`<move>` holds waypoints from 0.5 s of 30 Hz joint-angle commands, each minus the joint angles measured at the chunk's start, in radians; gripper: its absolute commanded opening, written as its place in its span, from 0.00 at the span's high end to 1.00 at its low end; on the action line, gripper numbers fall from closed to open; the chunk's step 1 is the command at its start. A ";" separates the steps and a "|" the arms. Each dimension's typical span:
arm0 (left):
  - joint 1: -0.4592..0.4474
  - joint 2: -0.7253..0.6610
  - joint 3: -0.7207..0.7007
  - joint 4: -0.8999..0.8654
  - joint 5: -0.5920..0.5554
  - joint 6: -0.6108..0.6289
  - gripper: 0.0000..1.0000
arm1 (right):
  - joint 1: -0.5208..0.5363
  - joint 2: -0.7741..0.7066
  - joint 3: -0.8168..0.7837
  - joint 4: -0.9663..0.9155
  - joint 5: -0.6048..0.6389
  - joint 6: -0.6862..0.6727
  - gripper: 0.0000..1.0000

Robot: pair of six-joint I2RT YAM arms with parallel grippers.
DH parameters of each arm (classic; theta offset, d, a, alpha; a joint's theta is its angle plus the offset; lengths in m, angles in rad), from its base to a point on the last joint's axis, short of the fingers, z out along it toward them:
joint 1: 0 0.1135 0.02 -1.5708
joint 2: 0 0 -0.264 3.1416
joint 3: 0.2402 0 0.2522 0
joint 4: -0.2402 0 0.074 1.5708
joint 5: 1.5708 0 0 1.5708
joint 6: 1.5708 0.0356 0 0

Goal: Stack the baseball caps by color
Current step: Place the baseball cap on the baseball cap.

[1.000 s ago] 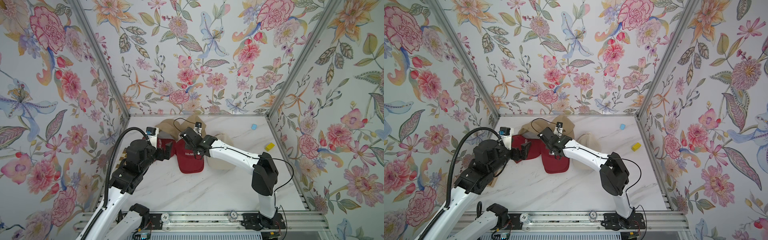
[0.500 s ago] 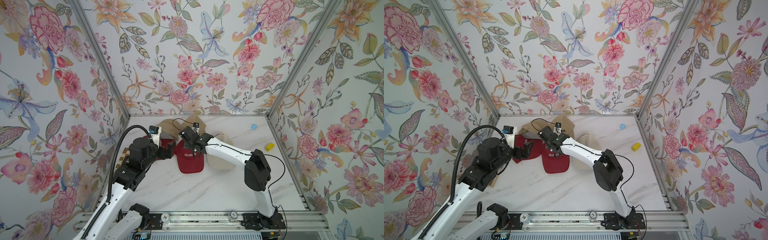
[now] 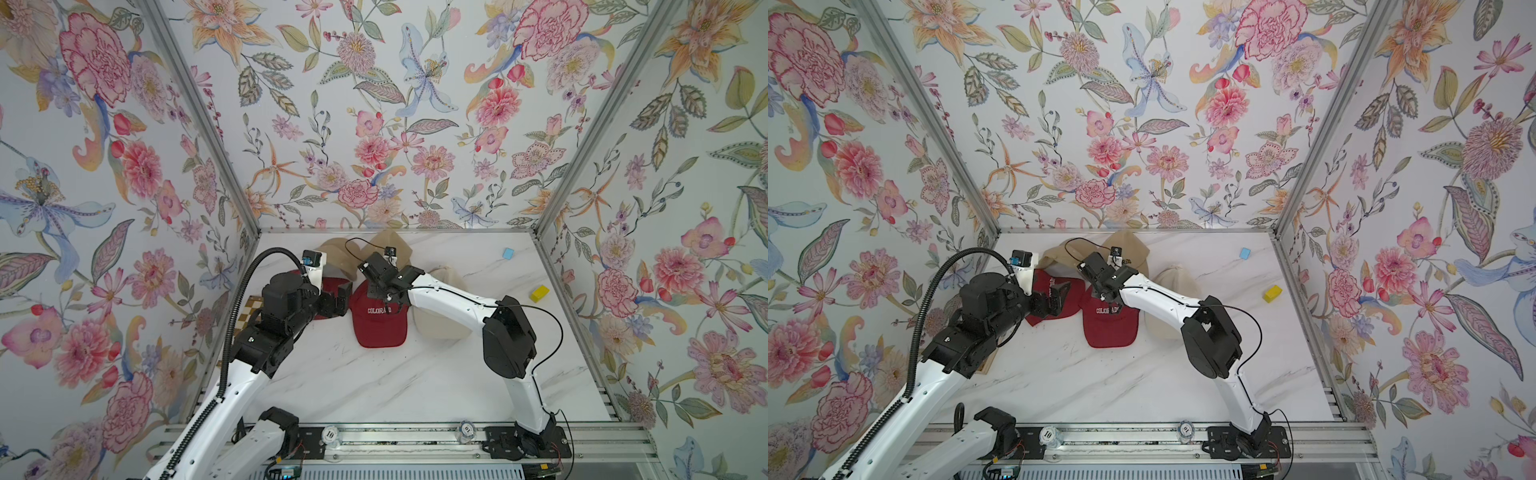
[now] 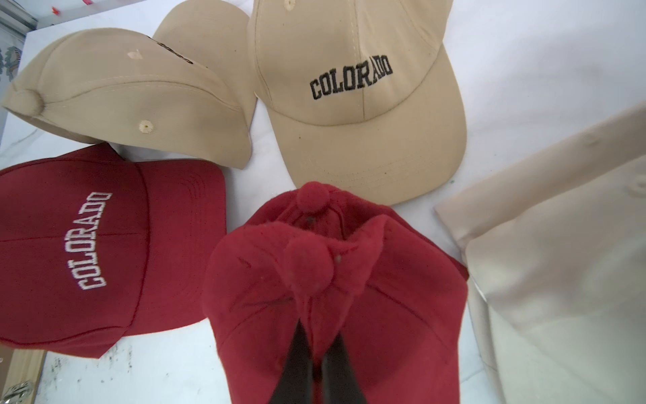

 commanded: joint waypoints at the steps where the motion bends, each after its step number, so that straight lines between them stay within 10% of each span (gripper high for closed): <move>1: 0.010 0.003 -0.004 0.007 0.012 0.026 0.00 | -0.006 0.031 0.006 -0.033 -0.020 -0.015 0.98; 5: 0.017 0.006 0.002 0.000 0.012 0.031 0.00 | -0.006 0.034 0.005 -0.033 -0.027 -0.019 0.88; 15: 0.031 0.013 0.023 -0.018 0.002 0.052 0.00 | -0.002 -0.001 -0.015 -0.033 -0.023 -0.046 0.23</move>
